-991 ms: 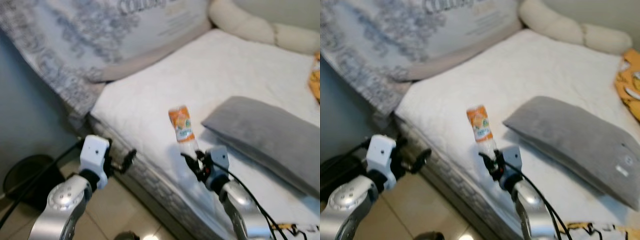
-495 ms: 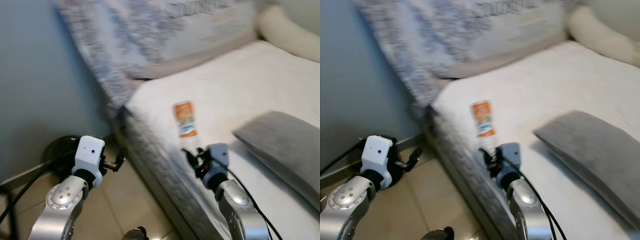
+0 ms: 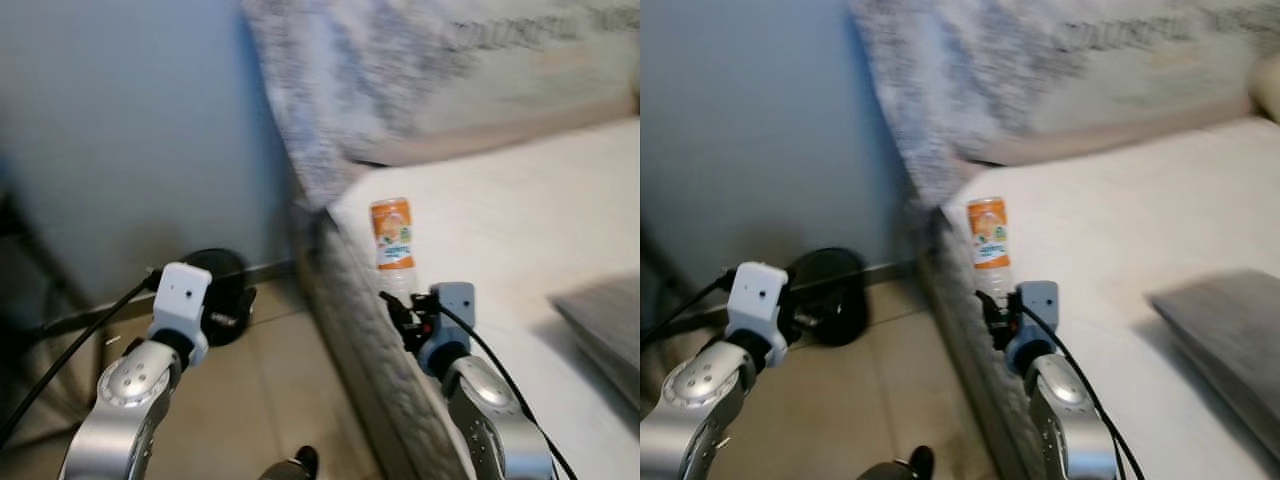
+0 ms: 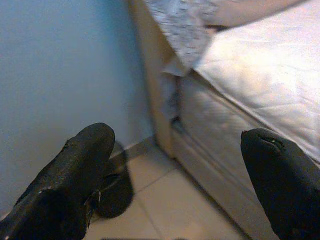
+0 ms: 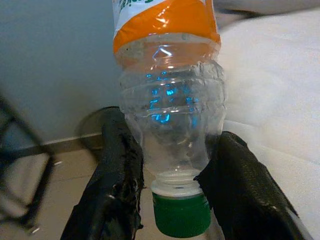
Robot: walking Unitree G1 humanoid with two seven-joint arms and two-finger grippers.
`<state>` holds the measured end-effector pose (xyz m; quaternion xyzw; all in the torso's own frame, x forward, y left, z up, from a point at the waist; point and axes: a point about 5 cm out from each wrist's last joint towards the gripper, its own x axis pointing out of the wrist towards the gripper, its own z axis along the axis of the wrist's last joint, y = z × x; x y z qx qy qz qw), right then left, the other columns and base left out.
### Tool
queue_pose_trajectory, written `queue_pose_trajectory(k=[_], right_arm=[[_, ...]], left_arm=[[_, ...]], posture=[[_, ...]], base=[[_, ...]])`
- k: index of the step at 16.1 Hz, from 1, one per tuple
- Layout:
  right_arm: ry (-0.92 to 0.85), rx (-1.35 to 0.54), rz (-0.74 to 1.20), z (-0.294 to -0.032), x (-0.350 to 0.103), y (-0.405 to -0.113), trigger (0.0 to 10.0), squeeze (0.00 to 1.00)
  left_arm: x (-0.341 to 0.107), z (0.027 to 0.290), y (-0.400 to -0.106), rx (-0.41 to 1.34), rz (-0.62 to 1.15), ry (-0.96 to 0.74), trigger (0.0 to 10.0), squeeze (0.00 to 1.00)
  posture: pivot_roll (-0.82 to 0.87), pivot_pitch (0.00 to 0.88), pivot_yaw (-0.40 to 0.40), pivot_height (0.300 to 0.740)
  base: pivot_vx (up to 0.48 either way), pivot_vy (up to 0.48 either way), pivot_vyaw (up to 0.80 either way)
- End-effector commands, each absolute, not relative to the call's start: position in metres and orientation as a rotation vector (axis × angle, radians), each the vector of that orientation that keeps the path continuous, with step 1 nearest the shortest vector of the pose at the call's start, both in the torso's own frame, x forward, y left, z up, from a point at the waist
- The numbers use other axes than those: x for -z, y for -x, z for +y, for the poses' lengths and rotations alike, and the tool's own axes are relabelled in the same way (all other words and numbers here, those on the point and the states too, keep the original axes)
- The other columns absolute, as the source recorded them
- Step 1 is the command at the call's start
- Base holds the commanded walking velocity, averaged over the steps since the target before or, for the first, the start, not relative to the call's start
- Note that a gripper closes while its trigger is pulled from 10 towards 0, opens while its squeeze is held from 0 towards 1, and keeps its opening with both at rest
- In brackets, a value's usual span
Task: Clean up the room
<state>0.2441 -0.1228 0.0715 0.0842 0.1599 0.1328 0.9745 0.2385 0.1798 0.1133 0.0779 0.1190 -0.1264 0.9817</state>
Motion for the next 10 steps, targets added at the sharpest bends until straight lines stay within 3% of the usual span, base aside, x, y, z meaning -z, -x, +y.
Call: queue_pose_trajectory(k=[1, 6, 10], right_arm=[[-0.146, -0.296, 0.311, -0.119, -0.076, -0.246, 10.0, 0.0], [0.076, -0.251, 0.245, -0.122, -0.081, -0.256, 10.0, 0.0], [0.094, -0.185, 0.137, -0.123, -0.092, -0.261, 10.0, 0.0]], left_arm=[[-0.111, 0.181, -0.238, 0.25, 0.257, -0.162, 10.0, 0.0], [-0.112, 0.18, -0.242, 0.251, 0.254, -0.165, 10.0, 0.0], [-0.112, 0.179, -0.244, 0.252, 0.252, -0.163, 10.0, 0.0]], posture=[[0.02, 0.0, 0.013, 0.74], [0.02, 0.0, 0.016, 0.74], [0.02, 0.0, 0.016, 0.74]], base=[[0.0, 0.0, 0.59], [0.0, 0.0, 0.0], [0.0, 0.0, 0.0]])
